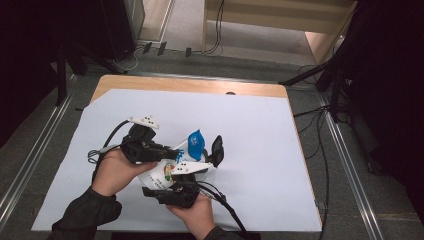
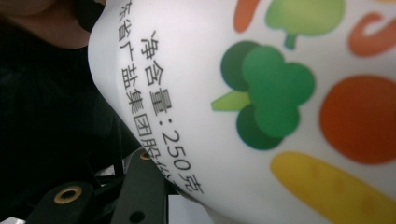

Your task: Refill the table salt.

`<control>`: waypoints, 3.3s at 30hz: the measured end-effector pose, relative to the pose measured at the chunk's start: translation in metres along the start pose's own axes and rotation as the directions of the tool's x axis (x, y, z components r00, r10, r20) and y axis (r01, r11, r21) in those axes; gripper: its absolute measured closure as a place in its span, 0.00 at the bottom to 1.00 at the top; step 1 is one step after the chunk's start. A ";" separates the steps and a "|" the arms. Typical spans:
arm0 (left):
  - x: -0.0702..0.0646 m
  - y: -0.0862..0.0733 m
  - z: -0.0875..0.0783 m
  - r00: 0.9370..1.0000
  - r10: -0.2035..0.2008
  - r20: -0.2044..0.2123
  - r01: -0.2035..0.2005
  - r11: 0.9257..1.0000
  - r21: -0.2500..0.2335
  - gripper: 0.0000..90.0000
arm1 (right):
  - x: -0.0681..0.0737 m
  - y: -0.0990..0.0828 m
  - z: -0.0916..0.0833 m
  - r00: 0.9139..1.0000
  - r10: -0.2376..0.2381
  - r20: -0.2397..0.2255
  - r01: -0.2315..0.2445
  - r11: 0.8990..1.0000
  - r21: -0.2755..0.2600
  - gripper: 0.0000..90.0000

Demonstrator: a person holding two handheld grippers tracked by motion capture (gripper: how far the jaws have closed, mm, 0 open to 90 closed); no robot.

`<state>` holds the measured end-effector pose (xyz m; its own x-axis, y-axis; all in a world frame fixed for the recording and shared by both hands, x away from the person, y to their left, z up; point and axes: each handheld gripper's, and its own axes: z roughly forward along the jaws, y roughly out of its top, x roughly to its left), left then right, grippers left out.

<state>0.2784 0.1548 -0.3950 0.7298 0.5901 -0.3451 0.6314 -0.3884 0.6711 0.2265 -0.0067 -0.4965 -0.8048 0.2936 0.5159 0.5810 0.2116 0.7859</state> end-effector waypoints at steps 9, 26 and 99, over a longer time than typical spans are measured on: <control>-0.002 0.000 0.000 1.000 0.000 -0.009 0.000 1.000 -0.002 0.97 | 0.001 0.001 0.000 1.000 -0.018 0.005 0.018 1.000 0.009 0.71; -0.002 -0.001 0.002 1.000 0.005 -0.001 -0.005 1.000 0.003 0.96 | 0.001 0.001 0.001 1.000 -0.025 0.009 0.025 1.000 0.019 0.73; -0.002 0.000 0.001 0.999 -0.008 0.036 0.009 1.000 -0.023 0.80 | 0.002 0.004 -0.001 0.999 -0.033 0.003 0.033 0.999 0.015 0.75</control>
<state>0.2770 0.1527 -0.3951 0.7339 0.5673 -0.3737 0.6313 -0.3667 0.6833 0.2274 -0.0062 -0.4920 -0.8234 0.2890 0.4884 0.5556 0.2351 0.7975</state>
